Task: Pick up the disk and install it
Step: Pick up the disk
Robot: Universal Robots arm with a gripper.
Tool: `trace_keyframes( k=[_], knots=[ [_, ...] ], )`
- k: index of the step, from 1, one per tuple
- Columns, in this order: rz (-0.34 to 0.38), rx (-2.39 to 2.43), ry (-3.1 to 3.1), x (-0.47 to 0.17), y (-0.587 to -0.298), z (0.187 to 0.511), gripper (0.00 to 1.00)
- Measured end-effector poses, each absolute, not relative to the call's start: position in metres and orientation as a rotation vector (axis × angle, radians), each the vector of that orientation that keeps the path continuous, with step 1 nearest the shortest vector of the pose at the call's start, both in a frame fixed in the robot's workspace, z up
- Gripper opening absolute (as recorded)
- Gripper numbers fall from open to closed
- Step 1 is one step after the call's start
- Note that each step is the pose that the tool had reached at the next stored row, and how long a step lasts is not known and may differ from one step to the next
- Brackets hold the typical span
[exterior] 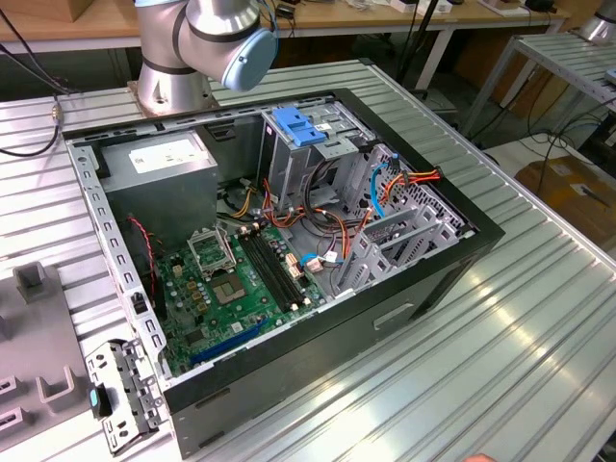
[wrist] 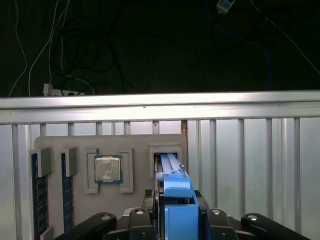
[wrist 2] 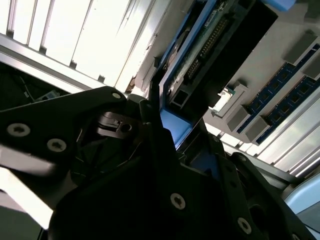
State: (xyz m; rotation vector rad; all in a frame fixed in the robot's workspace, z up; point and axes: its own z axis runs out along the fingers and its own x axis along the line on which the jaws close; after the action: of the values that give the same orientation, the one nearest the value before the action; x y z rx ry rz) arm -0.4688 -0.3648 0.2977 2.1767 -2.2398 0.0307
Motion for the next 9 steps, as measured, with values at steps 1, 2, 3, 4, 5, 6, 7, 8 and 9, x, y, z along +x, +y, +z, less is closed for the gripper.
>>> trace_keyframes(
  k=[1,2,3,4,5,6,7,8,9],
  knots=[
    [0.031,2.177,-2.24,-0.4688,-0.3648,0.2976,0.4],
    [0.031,2.177,-2.24,-0.4688,-0.3648,0.2976,0.4],
    [0.031,2.177,-2.24,-0.4688,-0.3648,0.2976,0.4],
    [0.031,2.177,-2.24,-0.4688,-0.3649,0.2975,0.4],
    [0.031,2.177,-2.24,-0.4688,-0.3648,0.2975,0.39],
    [0.031,2.177,-2.24,-0.4688,-0.3648,0.2974,0.37],
    [0.031,2.177,-2.24,-0.4688,-0.3648,0.2974,0.37],
    [0.031,2.177,-2.24,-0.4688,-0.3648,0.2974,0.37],
    [0.031,2.177,-2.24,-0.4688,-0.3649,0.2973,0.37]
  ],
)
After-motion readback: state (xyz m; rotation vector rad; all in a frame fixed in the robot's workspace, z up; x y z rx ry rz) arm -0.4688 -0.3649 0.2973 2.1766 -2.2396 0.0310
